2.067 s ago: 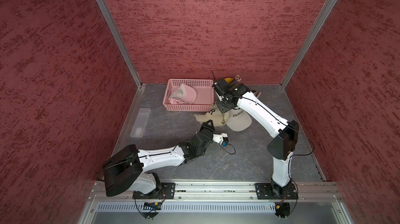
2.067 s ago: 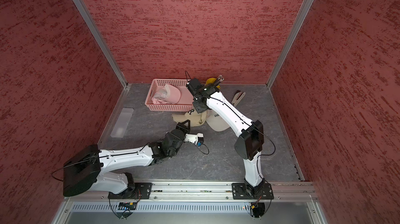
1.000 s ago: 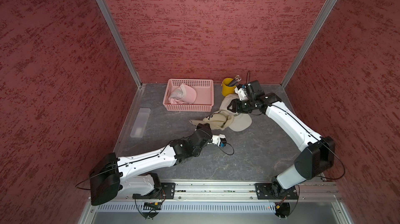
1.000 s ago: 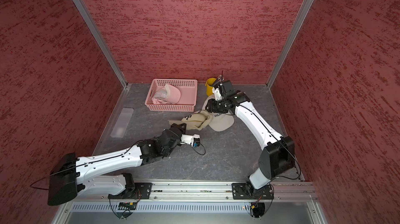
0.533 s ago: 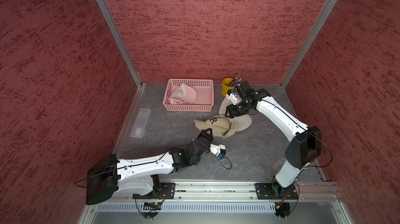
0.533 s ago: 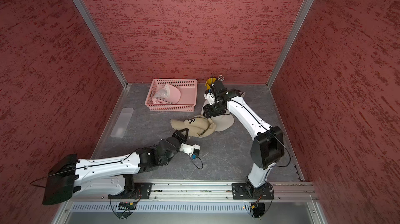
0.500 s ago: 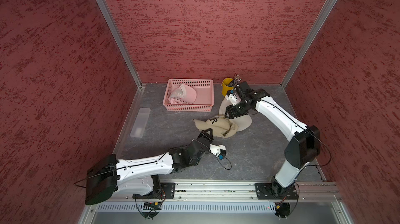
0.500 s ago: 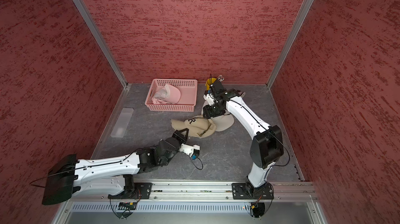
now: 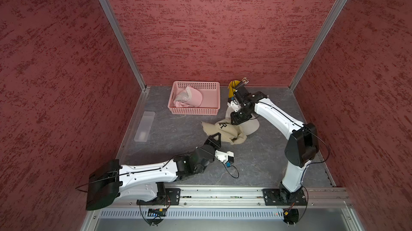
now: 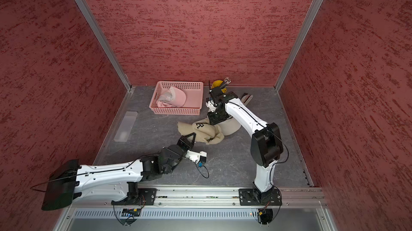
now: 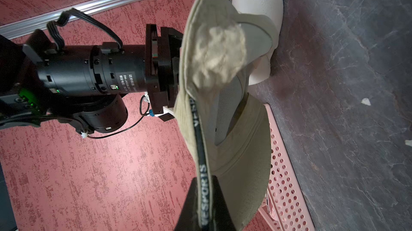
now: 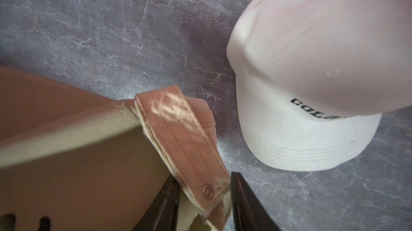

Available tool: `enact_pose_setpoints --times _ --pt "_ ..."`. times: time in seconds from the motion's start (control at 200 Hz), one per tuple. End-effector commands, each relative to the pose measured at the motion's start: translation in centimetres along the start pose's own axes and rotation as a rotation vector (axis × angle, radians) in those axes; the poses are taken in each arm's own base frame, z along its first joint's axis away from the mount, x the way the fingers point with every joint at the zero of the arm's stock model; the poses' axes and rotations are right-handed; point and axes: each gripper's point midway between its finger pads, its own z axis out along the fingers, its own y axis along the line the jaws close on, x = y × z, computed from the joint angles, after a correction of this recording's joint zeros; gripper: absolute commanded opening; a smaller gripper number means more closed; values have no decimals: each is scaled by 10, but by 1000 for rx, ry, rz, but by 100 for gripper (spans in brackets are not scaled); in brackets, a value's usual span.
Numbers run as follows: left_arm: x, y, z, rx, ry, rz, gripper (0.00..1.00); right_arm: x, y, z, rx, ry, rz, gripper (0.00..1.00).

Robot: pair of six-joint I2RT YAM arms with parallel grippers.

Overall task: Turn the baseball cap inside out
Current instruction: Turn over the baseball cap.

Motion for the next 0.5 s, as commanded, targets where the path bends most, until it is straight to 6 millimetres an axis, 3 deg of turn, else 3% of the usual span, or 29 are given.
enact_pose_setpoints --times 0.0,0.165,0.311,0.496 --pt "12 21 -5 -77 37 -40 0 -2 -5 -2 36 4 0 30" --pt "19 33 -11 -125 42 -86 0 -2 -20 3 18 -4 75 17" --pt "34 51 -14 -168 67 -163 0 -7 -40 -6 -69 -86 213 9" --pt "86 72 -18 -156 126 -387 0 -9 -53 -27 -191 -221 374 8"
